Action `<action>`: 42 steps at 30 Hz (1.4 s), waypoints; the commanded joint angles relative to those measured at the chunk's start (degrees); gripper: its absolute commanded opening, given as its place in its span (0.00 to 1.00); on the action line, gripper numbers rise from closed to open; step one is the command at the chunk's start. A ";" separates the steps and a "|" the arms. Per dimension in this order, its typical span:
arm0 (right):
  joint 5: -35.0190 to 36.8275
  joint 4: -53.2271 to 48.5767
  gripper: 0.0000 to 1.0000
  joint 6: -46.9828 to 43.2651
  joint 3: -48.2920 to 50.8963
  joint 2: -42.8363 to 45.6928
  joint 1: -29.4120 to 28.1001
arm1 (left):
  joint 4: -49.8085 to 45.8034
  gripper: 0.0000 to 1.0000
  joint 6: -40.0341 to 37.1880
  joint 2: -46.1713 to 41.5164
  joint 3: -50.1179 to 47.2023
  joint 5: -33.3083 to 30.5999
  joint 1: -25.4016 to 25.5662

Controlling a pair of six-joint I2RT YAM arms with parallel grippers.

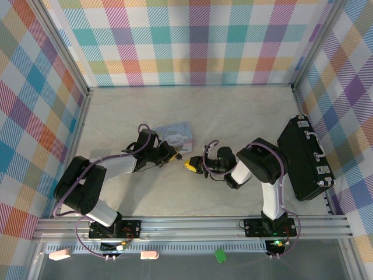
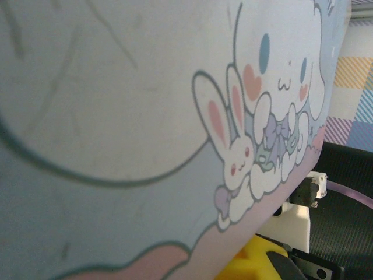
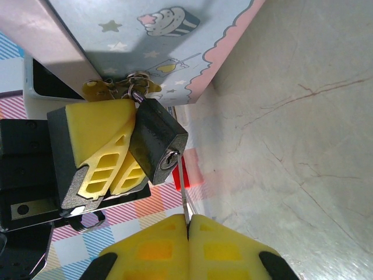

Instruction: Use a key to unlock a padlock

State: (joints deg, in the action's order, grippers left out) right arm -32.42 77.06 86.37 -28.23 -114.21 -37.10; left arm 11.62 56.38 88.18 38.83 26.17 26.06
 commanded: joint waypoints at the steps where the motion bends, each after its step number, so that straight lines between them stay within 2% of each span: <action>1: -0.09 3.54 0.00 -0.45 0.18 2.06 0.37 | 2.69 0.03 1.40 -2.05 1.16 3.68 -0.18; 33: -0.09 3.54 0.00 -0.94 0.89 3.13 0.96 | 6.49 0.03 3.64 -2.82 0.01 5.56 -1.38; 42: -1.76 3.54 0.00 -0.88 -0.15 1.43 3.46 | 7.49 0.03 4.35 -3.76 -0.55 6.44 -0.93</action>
State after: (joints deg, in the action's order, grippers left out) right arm -33.82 78.26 86.15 -27.44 -112.01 -34.44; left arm 15.09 59.42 86.94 38.65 29.08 24.99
